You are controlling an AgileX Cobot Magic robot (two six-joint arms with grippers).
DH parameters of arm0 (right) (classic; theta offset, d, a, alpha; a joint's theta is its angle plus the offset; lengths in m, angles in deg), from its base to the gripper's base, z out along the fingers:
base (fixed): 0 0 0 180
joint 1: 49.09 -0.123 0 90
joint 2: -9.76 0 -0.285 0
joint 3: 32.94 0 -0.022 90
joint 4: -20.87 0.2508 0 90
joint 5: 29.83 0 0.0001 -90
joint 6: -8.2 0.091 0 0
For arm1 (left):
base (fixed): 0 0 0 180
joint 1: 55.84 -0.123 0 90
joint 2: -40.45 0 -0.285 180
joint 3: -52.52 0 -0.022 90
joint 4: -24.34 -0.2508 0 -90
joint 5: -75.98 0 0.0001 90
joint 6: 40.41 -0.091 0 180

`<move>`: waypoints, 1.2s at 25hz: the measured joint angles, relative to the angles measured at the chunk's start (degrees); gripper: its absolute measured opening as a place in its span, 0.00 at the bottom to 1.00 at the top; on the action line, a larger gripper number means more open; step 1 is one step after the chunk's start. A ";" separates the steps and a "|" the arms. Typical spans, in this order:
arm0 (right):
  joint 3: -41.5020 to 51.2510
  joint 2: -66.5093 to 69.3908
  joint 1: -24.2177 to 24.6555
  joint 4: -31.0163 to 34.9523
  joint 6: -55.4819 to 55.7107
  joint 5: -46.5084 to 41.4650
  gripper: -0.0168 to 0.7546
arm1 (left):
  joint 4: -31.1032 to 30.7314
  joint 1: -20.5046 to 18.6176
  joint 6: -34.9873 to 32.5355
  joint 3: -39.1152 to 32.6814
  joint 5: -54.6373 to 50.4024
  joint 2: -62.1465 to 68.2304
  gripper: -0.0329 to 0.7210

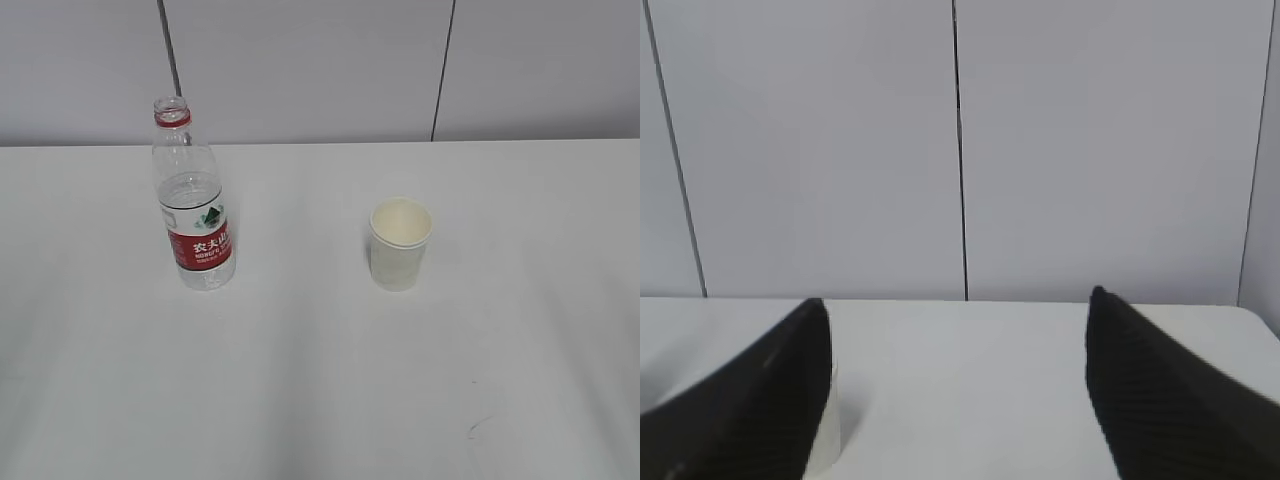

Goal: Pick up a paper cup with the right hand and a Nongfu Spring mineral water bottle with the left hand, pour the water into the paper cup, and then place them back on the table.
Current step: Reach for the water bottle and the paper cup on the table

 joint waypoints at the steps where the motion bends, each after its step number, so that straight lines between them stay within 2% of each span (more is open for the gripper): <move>1: 0.00 1.30 0.00 -0.64 0.00 0.55 0.78 | 0.00 0.00 0.00 0.00 0.29 0.71 0.70; 14: 0.00 22.22 -0.05 -2.37 0.00 11.11 0.78 | 0.00 0.00 0.00 -1.92 4.51 5.51 0.70; 22: 0.00 23.88 -0.05 -2.42 0.00 13.35 0.78 | 0.00 0.00 0.00 -2.03 8.11 10.53 0.70; 30: 0.00 24.65 -0.05 -2.50 0.00 13.75 0.78 | 0.00 0.00 0.00 -3.68 19.41 19.96 0.70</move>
